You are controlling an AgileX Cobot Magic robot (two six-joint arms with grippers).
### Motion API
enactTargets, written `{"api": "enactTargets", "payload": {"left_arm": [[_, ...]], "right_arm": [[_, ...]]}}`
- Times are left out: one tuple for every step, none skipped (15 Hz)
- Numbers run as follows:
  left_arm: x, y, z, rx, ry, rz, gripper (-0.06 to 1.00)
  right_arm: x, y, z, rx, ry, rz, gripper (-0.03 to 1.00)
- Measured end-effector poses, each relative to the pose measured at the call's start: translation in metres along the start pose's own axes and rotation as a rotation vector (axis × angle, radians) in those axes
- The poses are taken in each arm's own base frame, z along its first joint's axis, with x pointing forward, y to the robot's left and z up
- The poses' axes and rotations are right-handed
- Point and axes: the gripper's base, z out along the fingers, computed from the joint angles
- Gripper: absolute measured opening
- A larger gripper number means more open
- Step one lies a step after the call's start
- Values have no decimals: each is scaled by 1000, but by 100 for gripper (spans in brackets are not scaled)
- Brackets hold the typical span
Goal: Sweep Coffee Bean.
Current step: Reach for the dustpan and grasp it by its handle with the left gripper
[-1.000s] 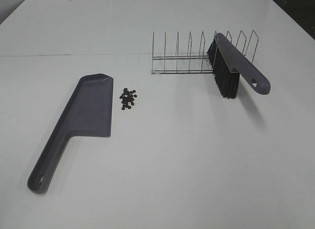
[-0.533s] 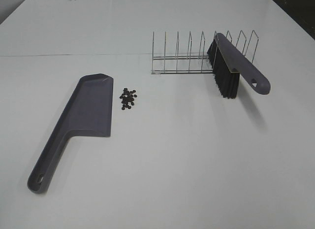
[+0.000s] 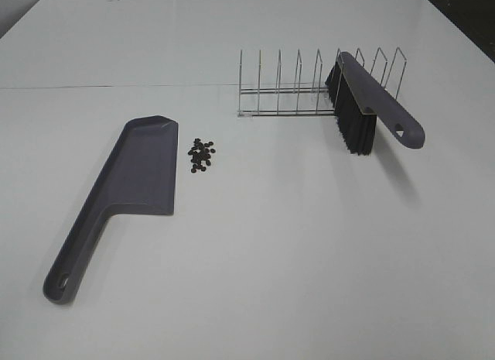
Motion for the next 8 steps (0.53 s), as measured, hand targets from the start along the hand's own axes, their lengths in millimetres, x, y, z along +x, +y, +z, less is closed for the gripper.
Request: {"api": "enactTargets", "payload": {"left_arm": [[0,0,0,0,0,0,79],[0,0,0,0,0,0,79],[0,0,0,0,0,0,79],[0,0,0,0,0,0,79],[0,0,0,0,0,0,79],[0,0,0,0,0,0,79],[0,0,0,0,0,0,79],[0,0,0,0,0,0,79]], "right_arm": [[0,0,0,0,0,0,78],[0,0,0,0,0,0,78],[0,0,0,0,0,0,78],[0,0,0,0,0,0,78],[0,0,0,0,0,0,78],[0,0,0,0,0,0,78],[0,0,0,0,0,0,78],[0,0,0,0,0,0,78]]}}
